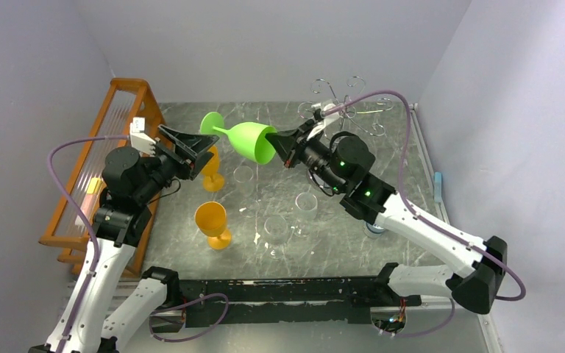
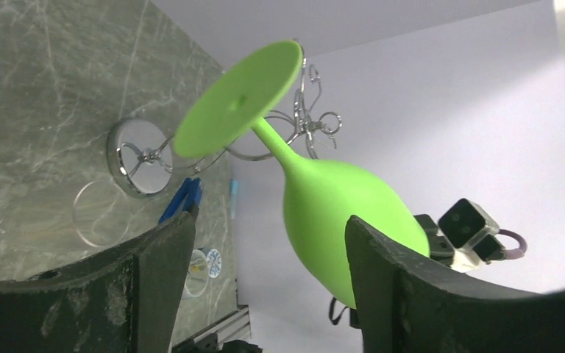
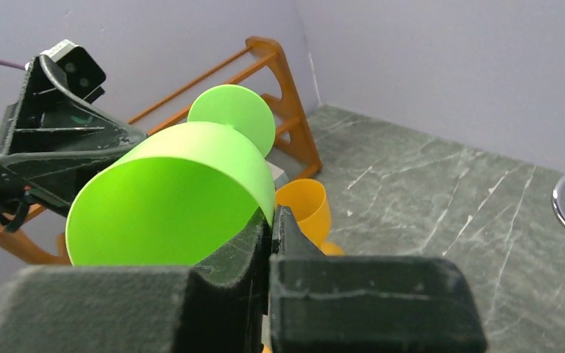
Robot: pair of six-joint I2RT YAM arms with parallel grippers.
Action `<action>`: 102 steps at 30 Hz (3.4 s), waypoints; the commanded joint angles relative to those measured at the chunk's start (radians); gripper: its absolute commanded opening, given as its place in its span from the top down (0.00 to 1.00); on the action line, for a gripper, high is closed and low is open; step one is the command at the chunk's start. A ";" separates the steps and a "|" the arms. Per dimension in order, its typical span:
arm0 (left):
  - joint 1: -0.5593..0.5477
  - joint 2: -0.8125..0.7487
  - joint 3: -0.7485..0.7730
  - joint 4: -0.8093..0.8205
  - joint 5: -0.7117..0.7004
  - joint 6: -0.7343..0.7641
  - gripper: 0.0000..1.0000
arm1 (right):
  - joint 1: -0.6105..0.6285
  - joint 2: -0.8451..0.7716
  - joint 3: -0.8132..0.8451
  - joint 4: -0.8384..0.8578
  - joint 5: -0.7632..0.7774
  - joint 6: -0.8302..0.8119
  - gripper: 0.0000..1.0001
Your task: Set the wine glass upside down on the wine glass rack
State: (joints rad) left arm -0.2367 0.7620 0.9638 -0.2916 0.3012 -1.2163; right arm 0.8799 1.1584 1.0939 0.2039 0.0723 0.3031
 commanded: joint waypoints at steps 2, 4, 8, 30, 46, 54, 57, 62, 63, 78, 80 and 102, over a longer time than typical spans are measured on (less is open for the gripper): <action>0.007 -0.009 -0.020 0.139 -0.001 -0.171 0.26 | 0.028 0.040 0.005 0.247 0.014 -0.093 1.00; 0.007 -0.014 -0.027 0.199 -0.044 -0.264 0.28 | 0.035 0.049 -0.008 0.292 0.003 -0.104 1.00; 0.007 -0.010 0.054 0.150 -0.161 -0.277 0.28 | 0.038 0.060 -0.032 0.380 -0.013 -0.104 1.00; -0.010 0.131 0.130 0.391 -0.151 -0.287 0.55 | 0.044 0.122 -0.029 0.492 -0.068 -0.044 1.00; -0.043 0.217 0.104 0.403 -0.090 -0.330 0.95 | 0.044 0.147 -0.025 0.461 -0.140 -0.081 1.00; -0.043 0.221 0.100 0.488 -0.172 -0.106 0.95 | 0.043 0.028 -0.085 0.243 -0.112 -0.115 0.25; -0.042 0.243 0.159 0.474 -0.154 0.071 0.95 | 0.043 -0.022 -0.078 0.107 -0.086 -0.128 0.22; -0.042 0.274 0.228 0.454 -0.123 0.380 0.95 | 0.043 -0.079 -0.001 -0.093 -0.081 -0.129 0.20; -0.042 0.275 0.225 0.467 -0.110 0.433 0.95 | 0.043 -0.082 0.023 -0.126 -0.077 -0.117 0.20; -0.042 0.213 0.065 0.696 0.244 1.056 0.95 | 0.042 0.117 0.396 -0.199 -0.110 0.462 0.24; -0.042 0.199 0.044 0.711 0.258 1.076 0.95 | 0.043 0.166 0.464 -0.232 -0.141 0.490 0.23; -0.042 0.159 -0.042 0.796 0.314 1.080 0.95 | 0.038 0.391 0.637 -0.259 -0.135 0.669 0.65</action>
State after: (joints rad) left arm -0.2760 0.9428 0.9382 0.4229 0.5816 -0.1421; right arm 0.9222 1.5410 1.6943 -0.0803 -0.0410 0.9241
